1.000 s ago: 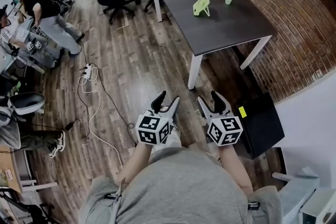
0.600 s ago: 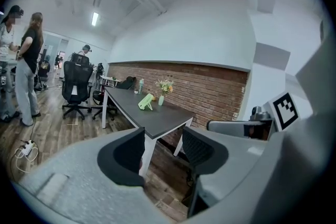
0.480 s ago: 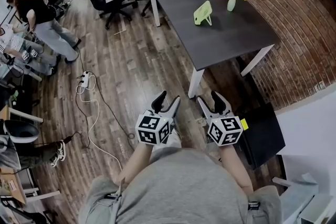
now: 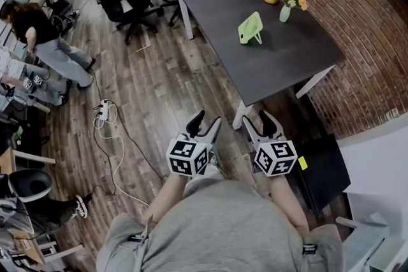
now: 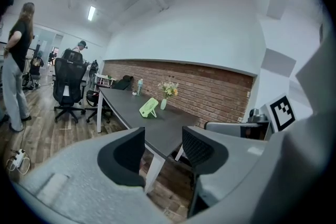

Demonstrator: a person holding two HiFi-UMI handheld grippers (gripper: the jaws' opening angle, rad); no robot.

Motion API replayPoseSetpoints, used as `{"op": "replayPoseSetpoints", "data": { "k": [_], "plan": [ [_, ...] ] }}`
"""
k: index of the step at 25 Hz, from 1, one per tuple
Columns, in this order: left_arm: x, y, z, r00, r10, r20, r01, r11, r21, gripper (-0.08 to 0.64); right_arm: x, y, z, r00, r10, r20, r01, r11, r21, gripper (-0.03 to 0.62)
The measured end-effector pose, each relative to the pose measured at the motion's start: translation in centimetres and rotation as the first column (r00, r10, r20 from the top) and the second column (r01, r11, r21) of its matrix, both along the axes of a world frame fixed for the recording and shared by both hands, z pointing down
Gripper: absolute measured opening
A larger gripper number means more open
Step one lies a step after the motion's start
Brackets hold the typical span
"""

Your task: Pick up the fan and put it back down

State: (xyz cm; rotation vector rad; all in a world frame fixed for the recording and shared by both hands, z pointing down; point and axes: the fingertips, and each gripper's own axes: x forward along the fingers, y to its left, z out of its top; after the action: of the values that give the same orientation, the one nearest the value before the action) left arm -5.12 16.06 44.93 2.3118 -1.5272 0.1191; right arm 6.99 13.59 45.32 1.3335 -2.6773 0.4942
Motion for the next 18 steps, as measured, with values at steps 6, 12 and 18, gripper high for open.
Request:
{"op": "replayPoseSetpoints", "data": {
  "k": [6, 12, 18],
  "plan": [
    [-2.0, -4.7, -0.3, 0.999, 0.036, 0.016, -0.036, 0.999, -0.003, 0.212, -1.9, -4.6, -0.4, 0.999, 0.034, 0.002, -0.034, 0.999, 0.000, 0.242],
    [-3.8, -9.3, -0.4, 0.998, 0.056, 0.015, -0.057, 0.998, 0.004, 0.212, -3.5, -9.2, -0.7, 0.998, 0.061, 0.004, -0.061, 0.998, 0.012, 0.242],
    [-5.3, -13.3, -0.2, 0.996, 0.083, 0.017, -0.083, 0.997, 0.008, 0.212, -4.8, -13.1, -0.6, 0.996, 0.086, 0.000, -0.086, 0.996, 0.017, 0.242]
  ]
}}
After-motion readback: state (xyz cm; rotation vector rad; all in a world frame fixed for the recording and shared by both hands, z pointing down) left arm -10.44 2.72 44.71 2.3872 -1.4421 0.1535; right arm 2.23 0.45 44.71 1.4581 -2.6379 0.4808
